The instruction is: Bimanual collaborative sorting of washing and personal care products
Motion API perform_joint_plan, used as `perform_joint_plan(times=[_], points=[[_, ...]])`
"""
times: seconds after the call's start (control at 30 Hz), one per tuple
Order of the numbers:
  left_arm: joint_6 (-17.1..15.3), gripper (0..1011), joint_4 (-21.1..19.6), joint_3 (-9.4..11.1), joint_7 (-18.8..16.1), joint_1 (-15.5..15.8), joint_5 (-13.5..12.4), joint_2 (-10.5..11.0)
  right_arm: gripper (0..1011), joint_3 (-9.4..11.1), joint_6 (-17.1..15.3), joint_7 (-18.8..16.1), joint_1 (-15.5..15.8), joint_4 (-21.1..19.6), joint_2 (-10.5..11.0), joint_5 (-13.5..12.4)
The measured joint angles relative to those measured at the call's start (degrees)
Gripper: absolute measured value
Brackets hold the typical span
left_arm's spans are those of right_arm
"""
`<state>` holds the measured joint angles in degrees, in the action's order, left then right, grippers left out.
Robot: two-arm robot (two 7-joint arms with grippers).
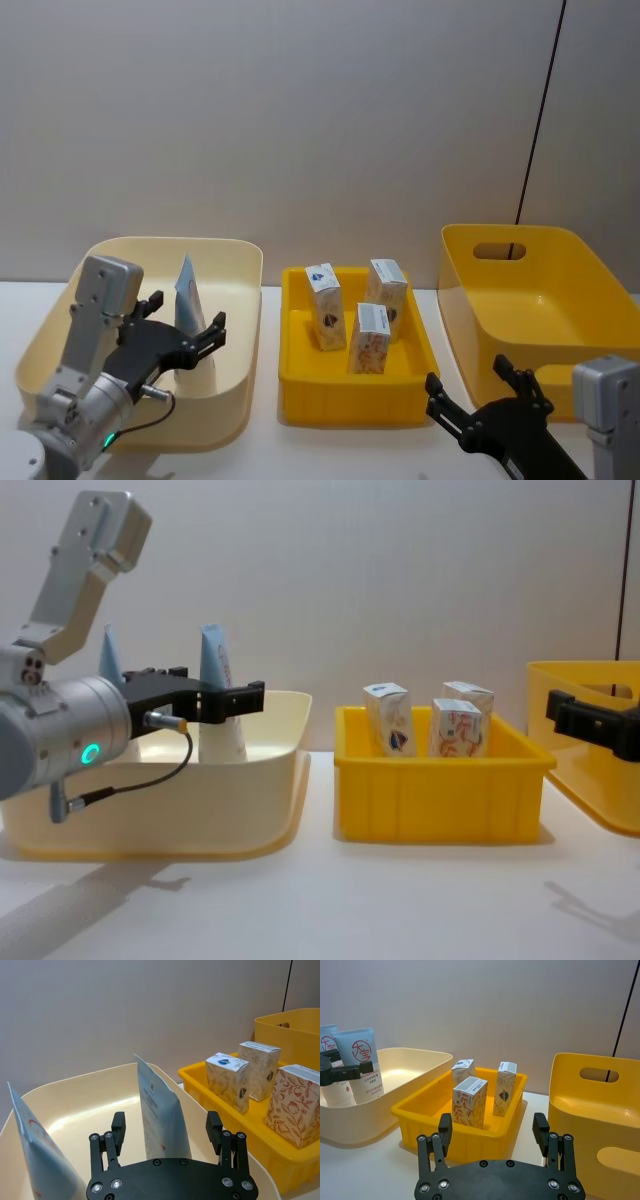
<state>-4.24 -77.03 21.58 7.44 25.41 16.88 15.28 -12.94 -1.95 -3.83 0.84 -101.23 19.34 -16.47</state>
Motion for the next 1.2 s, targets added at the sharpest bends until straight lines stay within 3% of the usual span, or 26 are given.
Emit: perform_joint_plan(times=[0.2,0.63,0.77,0.9,1.2], points=[[0.07,945,2.01,0.18,0.47,1.34,-0.06,-0.85,1001,0.00,0.00,0.00,0.00,0.00,0.00,0.00],[0.19,537,4.18,0.36,0.96,2.80,-0.20,-1.72,1001,0.00,0.00,0.00,0.00,0.00,0.00,0.00],[0.20,455,4.36,0.38,1.03,2.92,-0.23,-1.83,1001,0.00,0.00,0.00,0.00,0.00,0.00,0.00],[0.31,299,4.35,0.31,1.21,2.89,-0.27,-1.85,1001,0.00,0.00,0.00,0.00,0.00,0.00,0.00],[2.72,227,4.08,-0.18,3.40,2.80,-0.11,-1.37,1001,0.00,0.00,0.00,0.00,0.00,0.00,0.00]])
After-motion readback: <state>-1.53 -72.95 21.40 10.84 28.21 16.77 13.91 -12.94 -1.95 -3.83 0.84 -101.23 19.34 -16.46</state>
